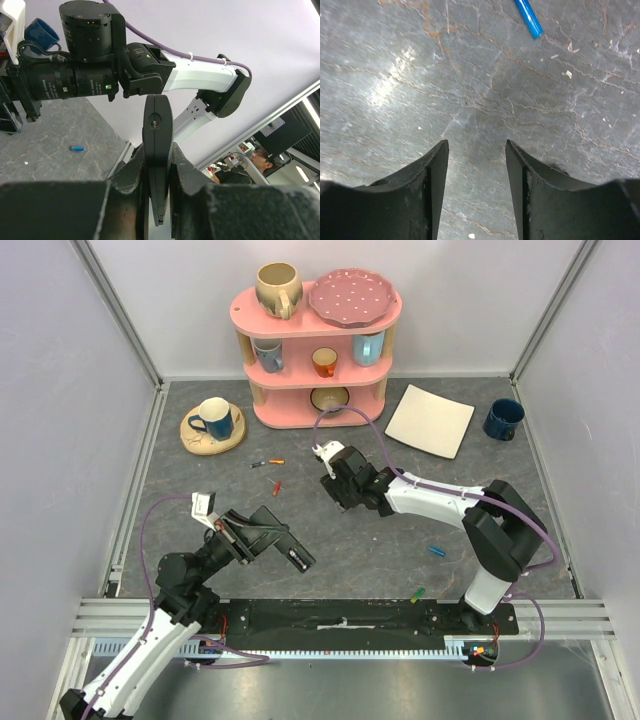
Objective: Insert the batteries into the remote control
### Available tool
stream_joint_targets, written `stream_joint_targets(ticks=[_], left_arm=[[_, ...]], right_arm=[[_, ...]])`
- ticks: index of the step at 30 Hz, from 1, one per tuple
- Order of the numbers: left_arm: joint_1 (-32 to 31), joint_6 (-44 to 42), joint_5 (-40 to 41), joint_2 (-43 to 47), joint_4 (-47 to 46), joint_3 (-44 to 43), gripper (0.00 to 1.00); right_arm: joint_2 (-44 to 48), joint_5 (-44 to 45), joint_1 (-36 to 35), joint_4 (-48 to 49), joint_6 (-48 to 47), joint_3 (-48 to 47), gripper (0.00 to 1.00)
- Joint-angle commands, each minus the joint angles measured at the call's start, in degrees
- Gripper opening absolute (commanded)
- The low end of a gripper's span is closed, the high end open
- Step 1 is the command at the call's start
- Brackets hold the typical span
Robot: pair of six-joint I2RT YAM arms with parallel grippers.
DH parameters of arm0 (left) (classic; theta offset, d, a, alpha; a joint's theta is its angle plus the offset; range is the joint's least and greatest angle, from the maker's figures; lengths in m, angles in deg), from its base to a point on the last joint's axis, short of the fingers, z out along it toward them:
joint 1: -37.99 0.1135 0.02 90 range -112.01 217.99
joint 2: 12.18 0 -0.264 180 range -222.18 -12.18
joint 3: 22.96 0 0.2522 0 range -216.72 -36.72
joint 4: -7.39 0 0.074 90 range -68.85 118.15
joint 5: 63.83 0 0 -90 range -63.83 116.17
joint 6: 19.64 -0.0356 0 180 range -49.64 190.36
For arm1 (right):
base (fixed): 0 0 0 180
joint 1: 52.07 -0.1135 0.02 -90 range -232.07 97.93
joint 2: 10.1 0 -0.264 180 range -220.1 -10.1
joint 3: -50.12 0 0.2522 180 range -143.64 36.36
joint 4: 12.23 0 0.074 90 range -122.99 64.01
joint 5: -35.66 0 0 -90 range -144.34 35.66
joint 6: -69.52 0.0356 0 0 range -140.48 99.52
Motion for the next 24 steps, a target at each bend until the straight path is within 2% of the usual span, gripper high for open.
stream_joint_targets(ticks=[1, 7, 9, 11, 13, 16, 24], left_arm=[[0.3, 0.7, -1.2, 1.9, -0.3, 4.9, 0.02], [0.3, -0.7, -1.2, 3.0, 3.5, 3.6, 0.02], [0.3, -0.8, -0.9, 3.6, 4.2, 3.5, 0.02], [0.3, -1.0, -0.5, 4.1, 5.7, 3.3, 0.02], [0.3, -1.5, -0.1, 4.9, 7.5, 3.0, 0.02], [0.3, -2.5, 0.7, 5.2, 10.5, 3.0, 0.02], [0.3, -3.4, 2.4, 7.2, 13.4, 1.3, 0.02]], right_arm=[[1.6, -1.9, -0.6, 6.3, 4.4, -1.5, 0.59], [-0.3, 7.2, -0.9, 9.6, 9.0, -4.7, 0.62], [-1.4, 10.2, -0.9, 11.3, 7.8, -5.5, 0.63], [-3.9, 12.8, -0.6, 12.1, 5.1, -6.9, 0.68], [-6.1, 9.8, -0.1, 15.1, 1.8, -6.7, 0.70], [-9.4, 6.1, 2.5, 13.2, 1.3, -10.4, 0.69], [-13.4, 4.5, 7.6, 17.8, 1.0, -11.1, 0.61]])
